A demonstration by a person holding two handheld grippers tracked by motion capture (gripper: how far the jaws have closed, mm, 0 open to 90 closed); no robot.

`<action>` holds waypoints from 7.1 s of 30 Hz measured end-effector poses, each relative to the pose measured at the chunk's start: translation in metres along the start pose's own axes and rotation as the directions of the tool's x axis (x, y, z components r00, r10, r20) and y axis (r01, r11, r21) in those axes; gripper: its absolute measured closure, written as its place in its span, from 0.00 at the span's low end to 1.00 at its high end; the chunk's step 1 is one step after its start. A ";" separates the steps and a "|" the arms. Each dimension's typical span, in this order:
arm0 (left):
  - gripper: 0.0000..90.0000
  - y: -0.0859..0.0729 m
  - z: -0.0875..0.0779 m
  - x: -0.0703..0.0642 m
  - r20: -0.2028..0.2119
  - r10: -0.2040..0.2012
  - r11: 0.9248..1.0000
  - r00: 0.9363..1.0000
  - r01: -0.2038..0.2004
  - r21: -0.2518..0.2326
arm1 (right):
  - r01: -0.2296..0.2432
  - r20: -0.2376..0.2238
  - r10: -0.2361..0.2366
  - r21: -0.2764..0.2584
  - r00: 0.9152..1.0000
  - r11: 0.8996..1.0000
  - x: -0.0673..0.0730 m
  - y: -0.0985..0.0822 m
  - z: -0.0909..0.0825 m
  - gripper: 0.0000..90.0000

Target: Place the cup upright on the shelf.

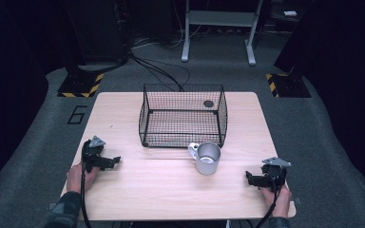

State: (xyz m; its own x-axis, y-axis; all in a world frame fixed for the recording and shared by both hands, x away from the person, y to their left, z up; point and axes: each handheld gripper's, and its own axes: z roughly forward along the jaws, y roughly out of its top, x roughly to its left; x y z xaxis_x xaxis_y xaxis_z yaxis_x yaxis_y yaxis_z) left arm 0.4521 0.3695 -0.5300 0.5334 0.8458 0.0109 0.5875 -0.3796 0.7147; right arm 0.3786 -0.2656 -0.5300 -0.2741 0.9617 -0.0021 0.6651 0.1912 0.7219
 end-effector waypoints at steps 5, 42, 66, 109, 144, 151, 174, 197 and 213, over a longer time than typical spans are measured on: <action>0.00 0.000 0.000 0.000 -0.001 0.000 1.000 1.000 0.000 -0.001 | -0.005 0.001 0.005 0.000 1.000 1.000 0.000 0.000 0.001 0.00; 0.00 0.000 0.000 0.000 0.000 -0.007 1.000 1.000 0.007 -0.004 | 0.068 -0.267 -0.096 -0.110 0.959 0.992 0.047 0.046 -0.047 0.00; 0.00 0.000 0.000 0.000 -0.001 -0.005 1.000 1.000 0.005 -0.002 | 0.209 -0.377 -0.231 -0.098 0.897 0.973 0.107 0.090 -0.029 0.00; 0.00 0.000 0.000 0.000 0.000 -0.007 1.000 1.000 0.007 -0.003 | 0.289 -0.316 -0.294 -0.062 0.902 0.955 0.141 0.110 0.006 0.06; 0.00 0.000 0.000 0.000 -0.001 -0.004 1.000 1.000 0.004 -0.002 | 0.314 -0.333 -0.327 -0.096 0.884 0.945 0.137 0.132 -0.029 0.06; 0.00 0.000 0.000 -0.001 -0.002 -0.008 1.000 1.000 0.008 -0.004 | 0.311 -0.346 -0.326 -0.101 0.880 0.945 0.136 0.140 -0.034 0.06; 0.00 -0.001 0.001 -0.001 -0.007 -0.005 1.000 1.000 0.005 -0.013 | 0.313 -0.361 -0.337 -0.124 0.870 0.942 0.137 0.165 -0.047 0.06; 0.00 0.000 0.000 0.000 -0.002 -0.001 1.000 1.000 0.001 0.001 | 0.326 -0.350 -0.356 -0.145 0.866 0.934 0.138 0.192 -0.056 0.06; 0.00 0.000 0.000 0.000 0.000 -0.001 1.000 1.000 0.001 0.001 | 0.344 -0.341 -0.374 -0.149 0.863 0.927 0.137 0.210 -0.058 0.06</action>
State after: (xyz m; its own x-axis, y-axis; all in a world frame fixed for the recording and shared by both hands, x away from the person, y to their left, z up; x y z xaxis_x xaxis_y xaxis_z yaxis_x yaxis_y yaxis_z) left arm 0.4520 0.3695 -0.5300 0.5328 0.8462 0.0102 0.5883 -0.3790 0.7143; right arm 0.4407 -0.1045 -0.3387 -0.7218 0.6911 -0.0363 0.4194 0.4785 0.7714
